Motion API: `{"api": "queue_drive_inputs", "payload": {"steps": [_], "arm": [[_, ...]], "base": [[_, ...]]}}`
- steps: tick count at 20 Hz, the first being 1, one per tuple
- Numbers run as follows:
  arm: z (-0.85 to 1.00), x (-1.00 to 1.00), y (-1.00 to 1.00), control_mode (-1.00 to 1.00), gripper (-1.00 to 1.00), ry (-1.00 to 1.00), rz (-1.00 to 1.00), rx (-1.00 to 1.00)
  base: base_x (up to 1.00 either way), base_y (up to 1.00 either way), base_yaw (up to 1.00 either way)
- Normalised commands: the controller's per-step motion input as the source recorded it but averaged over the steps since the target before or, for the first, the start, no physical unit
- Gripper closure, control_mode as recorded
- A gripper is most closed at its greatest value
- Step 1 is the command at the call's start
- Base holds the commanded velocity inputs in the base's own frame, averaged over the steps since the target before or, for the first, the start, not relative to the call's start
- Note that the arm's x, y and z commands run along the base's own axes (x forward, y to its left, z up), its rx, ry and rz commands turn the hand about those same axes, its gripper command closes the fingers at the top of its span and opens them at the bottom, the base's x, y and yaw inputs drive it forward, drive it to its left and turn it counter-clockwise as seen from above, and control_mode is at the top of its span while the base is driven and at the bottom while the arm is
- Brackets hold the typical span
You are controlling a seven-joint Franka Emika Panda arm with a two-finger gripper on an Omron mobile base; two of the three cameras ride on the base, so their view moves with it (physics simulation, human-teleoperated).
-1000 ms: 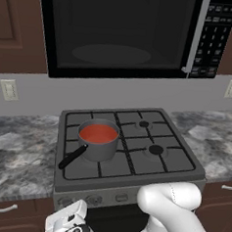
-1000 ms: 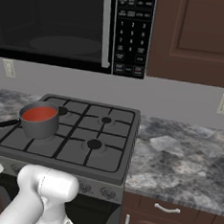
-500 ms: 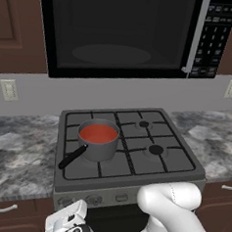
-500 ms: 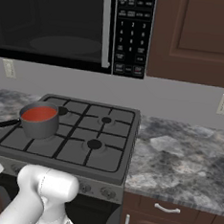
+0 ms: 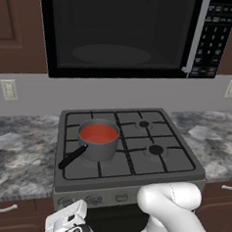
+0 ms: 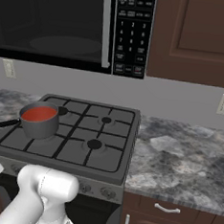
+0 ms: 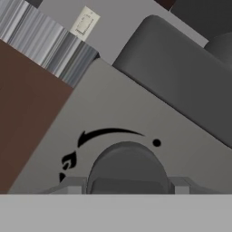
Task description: Wait until the marinara sauce is simmered to a deep red color and then turn off the stove.
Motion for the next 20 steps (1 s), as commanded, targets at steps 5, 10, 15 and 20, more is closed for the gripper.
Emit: {"api": "queue_drive_inputs", "payload": {"steps": [5,10,15,20], "arm": [[0.0,0.0,0.0,-1.0,1.0,0.0,0.0,0.0],[0.0,0.0,0.0,-1.0,1.0,0.0,0.0,0.0],[0.0,0.0,0.0,-1.0,1.0,0.0,0.0,0.0],[0.0,0.0,0.0,-1.0,1.0,0.0,0.0,0.0]], "base": [[0.0,0.0,0.0],[0.0,0.0,0.0],[0.0,0.0,0.0],[0.0,0.0,0.0]]}}
